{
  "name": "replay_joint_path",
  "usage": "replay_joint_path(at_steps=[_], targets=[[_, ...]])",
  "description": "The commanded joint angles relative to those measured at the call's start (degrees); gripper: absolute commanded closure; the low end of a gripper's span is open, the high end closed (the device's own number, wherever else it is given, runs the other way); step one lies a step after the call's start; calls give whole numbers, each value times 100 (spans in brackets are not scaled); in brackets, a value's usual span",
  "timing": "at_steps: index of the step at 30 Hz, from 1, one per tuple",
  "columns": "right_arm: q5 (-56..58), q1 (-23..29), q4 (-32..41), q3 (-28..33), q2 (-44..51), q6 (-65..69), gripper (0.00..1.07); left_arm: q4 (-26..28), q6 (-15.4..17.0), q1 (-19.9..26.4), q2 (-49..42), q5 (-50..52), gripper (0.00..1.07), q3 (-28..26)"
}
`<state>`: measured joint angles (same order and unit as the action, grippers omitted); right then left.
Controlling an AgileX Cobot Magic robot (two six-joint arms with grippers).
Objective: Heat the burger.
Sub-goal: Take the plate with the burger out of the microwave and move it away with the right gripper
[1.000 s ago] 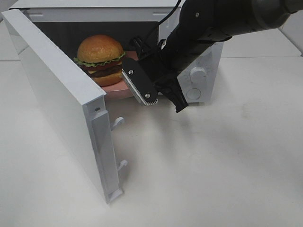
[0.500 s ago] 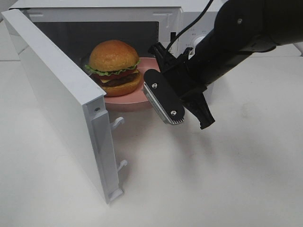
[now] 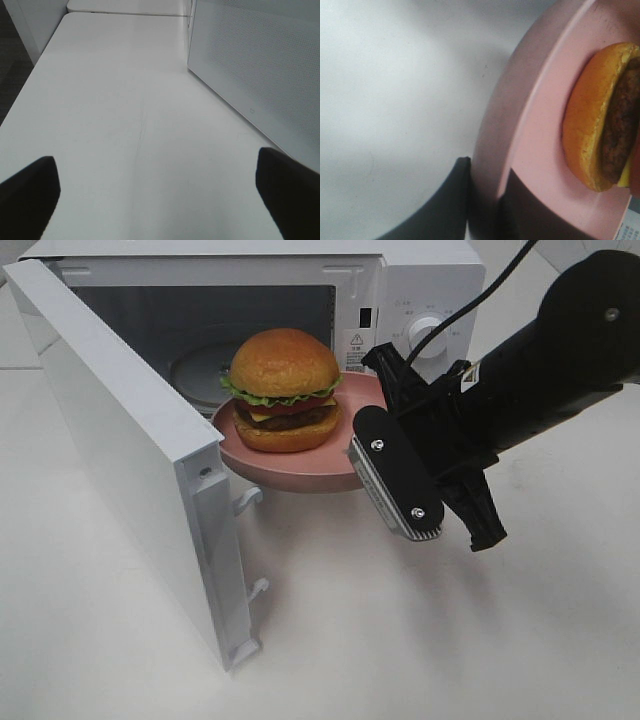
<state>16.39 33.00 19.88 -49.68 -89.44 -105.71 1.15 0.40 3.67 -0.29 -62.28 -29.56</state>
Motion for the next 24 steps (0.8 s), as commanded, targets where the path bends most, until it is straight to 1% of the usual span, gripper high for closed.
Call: replay_joint_path(at_steps=[1, 3, 4, 6, 9, 11, 12, 14, 17, 18, 20, 22, 24], targets=[[-367, -34, 86, 97, 298, 63, 107, 6, 0, 11, -29, 80, 7, 0], [-355, -34, 69, 298, 510, 80, 107, 6, 0, 11, -29, 80, 7, 0], [-355, -34, 69, 298, 510, 80, 107, 6, 0, 11, -29, 80, 7, 0], [-367, -34, 57, 584, 842, 286, 107, 6, 0, 11, -29, 80, 7, 0], [-367, -34, 46, 642, 917, 321, 107, 6, 0, 11, -29, 80, 7, 0], [-361, -34, 34, 854, 1209, 418, 107, 6, 0, 11, -29, 80, 7, 0], [-361, -34, 34, 854, 1209, 418, 107, 6, 0, 11, -29, 80, 7, 0], [-355, -34, -126, 1152, 1581, 642, 107, 6, 0, 11, -29, 80, 7, 0], [-344, -34, -195, 1232, 1690, 716, 107, 6, 0, 11, -29, 80, 7, 0], [-332, -34, -327, 1364, 1908, 900, 107, 6, 0, 11, -29, 80, 7, 0], [-315, -34, -395, 1427, 2011, 1008, 107, 6, 0, 11, -29, 80, 7, 0], [-241, -34, -539, 1621, 2395, 1341, 107, 6, 0, 11, -29, 80, 7, 0], [-172, -34, -607, 1656, 2498, 1404, 107, 6, 0, 11, -29, 80, 7, 0]])
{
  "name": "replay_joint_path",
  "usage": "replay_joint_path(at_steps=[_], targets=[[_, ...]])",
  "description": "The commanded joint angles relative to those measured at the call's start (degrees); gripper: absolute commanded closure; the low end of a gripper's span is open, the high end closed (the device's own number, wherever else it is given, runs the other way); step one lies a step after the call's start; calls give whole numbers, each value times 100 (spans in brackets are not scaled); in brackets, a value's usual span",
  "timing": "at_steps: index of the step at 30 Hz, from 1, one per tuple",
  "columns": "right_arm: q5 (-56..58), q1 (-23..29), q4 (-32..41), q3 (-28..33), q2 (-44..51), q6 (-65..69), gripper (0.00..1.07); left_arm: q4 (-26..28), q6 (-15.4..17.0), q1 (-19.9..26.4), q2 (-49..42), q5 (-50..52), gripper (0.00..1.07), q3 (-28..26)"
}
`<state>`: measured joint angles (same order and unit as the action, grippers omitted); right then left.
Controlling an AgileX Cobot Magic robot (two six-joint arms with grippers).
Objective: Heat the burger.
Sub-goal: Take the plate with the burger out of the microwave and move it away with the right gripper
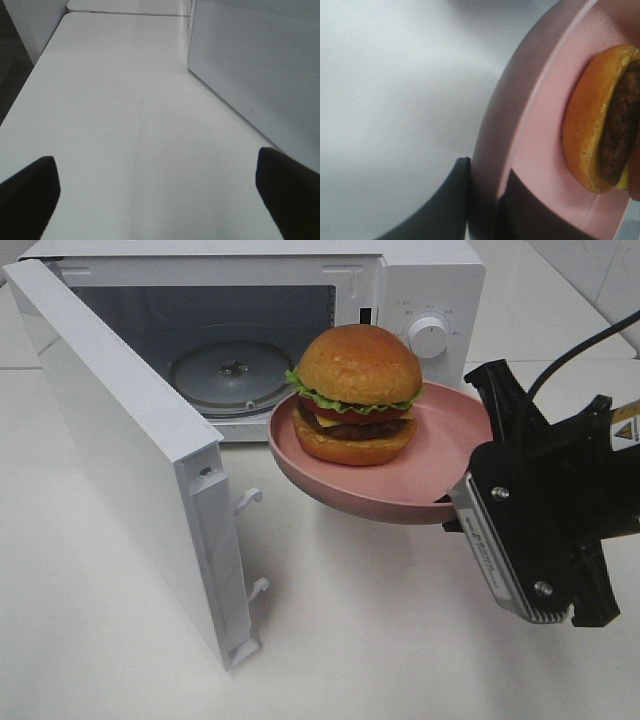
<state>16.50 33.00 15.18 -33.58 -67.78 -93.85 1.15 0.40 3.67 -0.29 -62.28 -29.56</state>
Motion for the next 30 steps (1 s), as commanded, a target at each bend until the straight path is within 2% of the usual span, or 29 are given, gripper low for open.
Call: replay_joint_path(at_steps=[1, 3, 6, 8, 9, 11, 17, 19, 23, 30], targets=[[-183, -34, -138, 46, 332, 218, 107, 6, 0, 11, -29, 80, 7, 0], [160, -34, -596, 80, 705, 544, 107, 6, 0, 11, -29, 80, 7, 0], [223, -34, -756, 80, 791, 659, 107, 6, 0, 11, -29, 80, 7, 0], [527, -34, -1318, 80, 1083, 1266, 107, 6, 0, 11, -29, 80, 7, 0], [527, -34, -1318, 80, 1083, 1266, 107, 6, 0, 11, -29, 80, 7, 0], [802, -34, -1770, 80, 1301, 1667, 107, 6, 0, 11, -29, 80, 7, 0], [1123, -34, -2223, 80, 1553, 2183, 107, 6, 0, 11, -29, 80, 7, 0], [1387, -34, -2624, 80, 1770, 2888, 107, 6, 0, 11, -29, 80, 7, 0], [1581, -34, -2951, 80, 1833, 3449, 107, 6, 0, 11, -29, 80, 7, 0], [2240, -34, -3988, 80, 1839, 4910, 107, 6, 0, 11, -29, 80, 7, 0]])
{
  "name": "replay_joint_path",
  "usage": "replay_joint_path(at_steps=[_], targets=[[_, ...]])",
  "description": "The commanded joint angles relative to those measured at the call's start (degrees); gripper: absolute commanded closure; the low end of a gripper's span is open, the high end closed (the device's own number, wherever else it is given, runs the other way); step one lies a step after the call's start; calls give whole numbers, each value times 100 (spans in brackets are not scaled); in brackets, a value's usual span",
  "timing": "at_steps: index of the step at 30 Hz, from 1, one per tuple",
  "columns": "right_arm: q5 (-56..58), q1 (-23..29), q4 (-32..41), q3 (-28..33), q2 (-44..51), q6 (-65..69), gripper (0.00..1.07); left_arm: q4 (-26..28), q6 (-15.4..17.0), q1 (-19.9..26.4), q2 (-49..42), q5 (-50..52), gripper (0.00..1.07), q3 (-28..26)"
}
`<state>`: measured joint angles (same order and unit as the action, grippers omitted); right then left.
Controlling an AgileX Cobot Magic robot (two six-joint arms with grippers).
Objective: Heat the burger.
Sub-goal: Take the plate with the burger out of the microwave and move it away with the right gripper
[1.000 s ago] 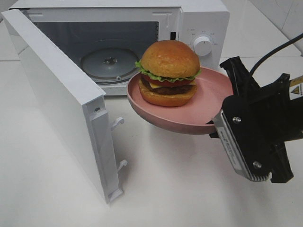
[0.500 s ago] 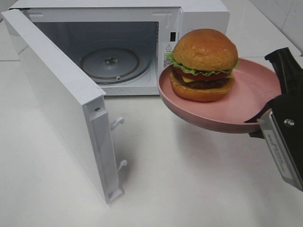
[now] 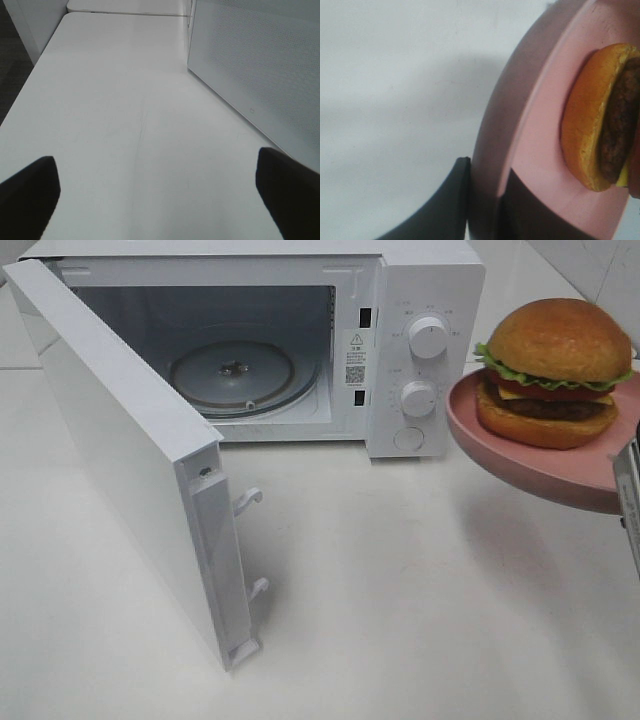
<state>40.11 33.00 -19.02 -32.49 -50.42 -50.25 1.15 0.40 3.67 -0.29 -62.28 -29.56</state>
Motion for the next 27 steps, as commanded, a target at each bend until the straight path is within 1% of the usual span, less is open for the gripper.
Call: replay_joint_path(at_steps=[1, 5, 13, 17, 18, 19, 20, 21, 23, 24, 25, 27], targets=[[-120, -34, -567, -29, 103, 550, 107, 6, 0, 11, -29, 80, 7, 0], [155, -34, -985, -29, 103, 1341, 107, 6, 0, 11, -29, 80, 7, 0], [596, -34, -1450, -29, 97, 2349, 107, 6, 0, 11, -29, 80, 7, 0], [888, -34, -1896, -29, 57, 3335, 107, 6, 0, 11, -29, 80, 7, 0], [888, -34, -1896, -29, 57, 3335, 107, 6, 0, 11, -29, 80, 7, 0], [963, -34, -2086, -29, 23, 3793, 107, 6, 0, 11, -29, 80, 7, 0], [963, -34, -2086, -29, 23, 3793, 107, 6, 0, 11, -29, 80, 7, 0], [1060, -34, -2252, -29, -46, 4183, 107, 6, 0, 11, -29, 80, 7, 0], [1106, -34, -2320, -29, -103, 4349, 107, 6, 0, 11, -29, 80, 7, 0], [1215, -34, -2452, -29, -218, 4744, 107, 6, 0, 11, -29, 80, 7, 0], [1215, -34, -2452, -29, -218, 4744, 107, 6, 0, 11, -29, 80, 7, 0], [1346, -34, -2607, -29, -458, 5414, 107, 6, 0, 11, -29, 80, 7, 0]])
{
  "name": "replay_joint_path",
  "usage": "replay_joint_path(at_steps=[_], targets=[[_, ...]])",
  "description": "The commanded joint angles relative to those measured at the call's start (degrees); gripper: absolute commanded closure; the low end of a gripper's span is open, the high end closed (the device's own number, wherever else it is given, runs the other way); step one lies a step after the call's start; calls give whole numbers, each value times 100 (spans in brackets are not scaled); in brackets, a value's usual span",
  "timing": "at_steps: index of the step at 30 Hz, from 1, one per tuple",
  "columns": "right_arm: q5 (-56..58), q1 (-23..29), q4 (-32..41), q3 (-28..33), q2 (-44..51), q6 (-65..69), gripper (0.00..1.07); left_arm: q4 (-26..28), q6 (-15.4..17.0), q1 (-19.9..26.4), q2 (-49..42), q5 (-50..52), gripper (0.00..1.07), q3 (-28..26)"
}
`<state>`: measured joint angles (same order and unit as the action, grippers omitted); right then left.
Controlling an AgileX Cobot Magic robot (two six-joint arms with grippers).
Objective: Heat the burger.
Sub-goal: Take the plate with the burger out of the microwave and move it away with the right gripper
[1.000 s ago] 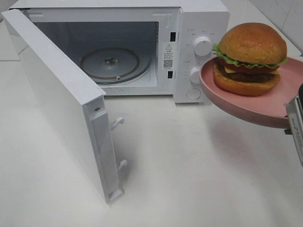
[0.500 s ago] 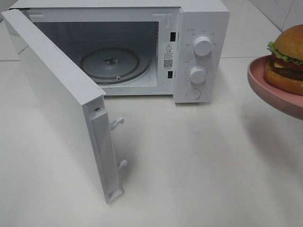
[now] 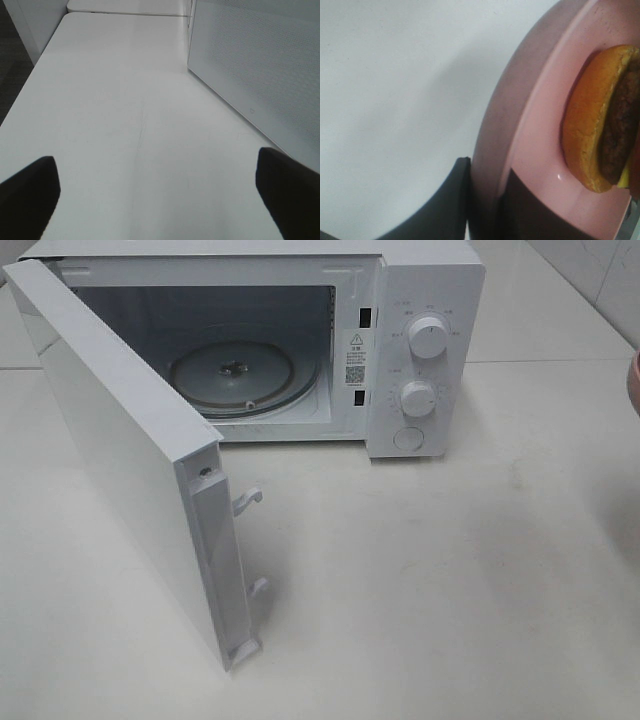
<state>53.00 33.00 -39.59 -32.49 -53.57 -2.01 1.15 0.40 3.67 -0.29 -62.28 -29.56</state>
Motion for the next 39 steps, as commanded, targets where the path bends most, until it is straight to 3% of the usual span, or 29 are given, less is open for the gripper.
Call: replay_joint_path(at_steps=[1, 11, 39], targets=[[57, -34, -550, -29, -143, 590, 107, 6, 0, 11, -29, 80, 7, 0], [258, -34, -1066, -29, -1238, 3295, 106, 6, 0, 11, -29, 80, 7, 0], [29, -34, -1381, -29, -3730, 6136, 102, 6, 0, 11, -29, 80, 7, 0]])
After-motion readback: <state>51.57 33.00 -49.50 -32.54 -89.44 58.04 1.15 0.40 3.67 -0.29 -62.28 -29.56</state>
